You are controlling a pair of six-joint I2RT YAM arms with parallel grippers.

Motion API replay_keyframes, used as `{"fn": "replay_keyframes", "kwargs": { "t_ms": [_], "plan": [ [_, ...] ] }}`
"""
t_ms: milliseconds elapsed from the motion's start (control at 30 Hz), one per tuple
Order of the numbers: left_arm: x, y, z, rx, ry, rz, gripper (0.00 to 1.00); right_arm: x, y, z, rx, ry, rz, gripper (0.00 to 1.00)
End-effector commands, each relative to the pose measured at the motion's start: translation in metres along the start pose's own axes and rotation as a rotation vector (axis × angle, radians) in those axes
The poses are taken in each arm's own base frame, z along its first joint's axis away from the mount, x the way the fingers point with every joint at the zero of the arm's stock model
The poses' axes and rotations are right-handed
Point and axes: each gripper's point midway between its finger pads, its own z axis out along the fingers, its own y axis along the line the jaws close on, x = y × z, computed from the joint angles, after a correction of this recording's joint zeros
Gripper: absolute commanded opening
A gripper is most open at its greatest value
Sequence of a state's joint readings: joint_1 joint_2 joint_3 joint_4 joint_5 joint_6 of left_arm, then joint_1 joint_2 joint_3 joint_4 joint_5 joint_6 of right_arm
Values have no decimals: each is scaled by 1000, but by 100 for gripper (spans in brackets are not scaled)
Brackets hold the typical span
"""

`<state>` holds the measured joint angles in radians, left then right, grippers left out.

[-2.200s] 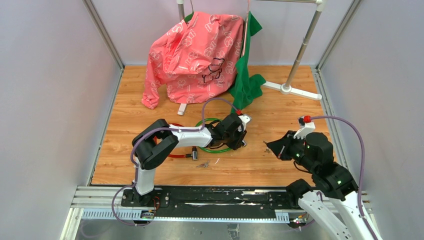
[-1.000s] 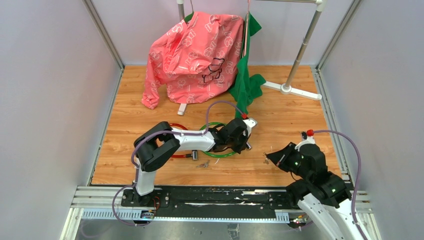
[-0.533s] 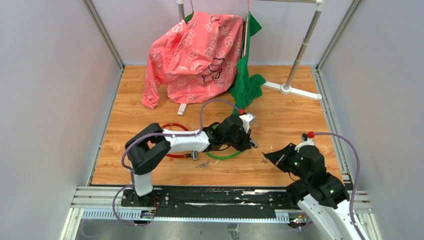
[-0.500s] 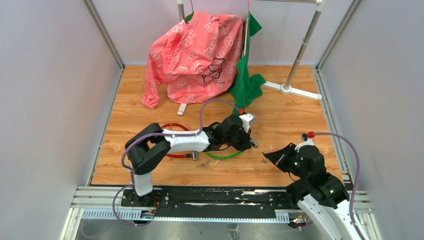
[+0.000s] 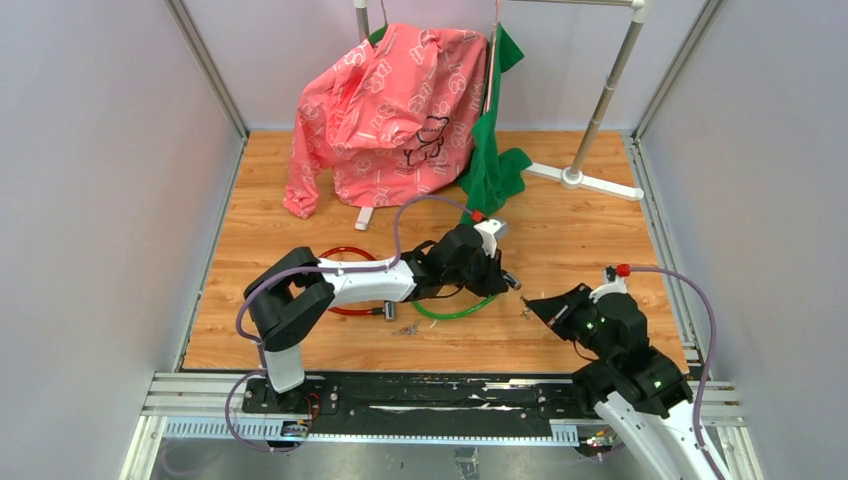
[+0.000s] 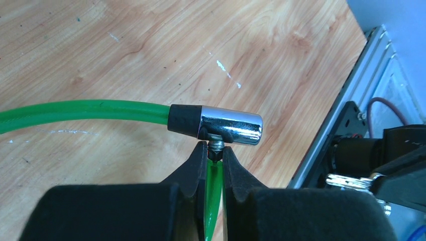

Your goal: Unlock with the key

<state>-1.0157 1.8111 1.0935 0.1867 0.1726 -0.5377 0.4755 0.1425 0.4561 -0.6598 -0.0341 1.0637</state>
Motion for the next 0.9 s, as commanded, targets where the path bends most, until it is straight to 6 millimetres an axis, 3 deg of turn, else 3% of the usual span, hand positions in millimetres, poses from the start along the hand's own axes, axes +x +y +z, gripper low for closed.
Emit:
{"fn": "replay_keyframes", "kwargs": {
  "t_ms": [0, 300, 867],
  "plan": [
    [-38, -23, -14, 68, -114, -48, 0, -15, 1, 4, 7, -77, 24, 0],
    [-53, -32, -25, 93, -156, -67, 0, -28, 0, 5, 42, -130, 26, 0],
    [-53, -33, -25, 100, -162, -70, 0, -39, 16, 8, -7, -166, 20, 0]
  ]
}}
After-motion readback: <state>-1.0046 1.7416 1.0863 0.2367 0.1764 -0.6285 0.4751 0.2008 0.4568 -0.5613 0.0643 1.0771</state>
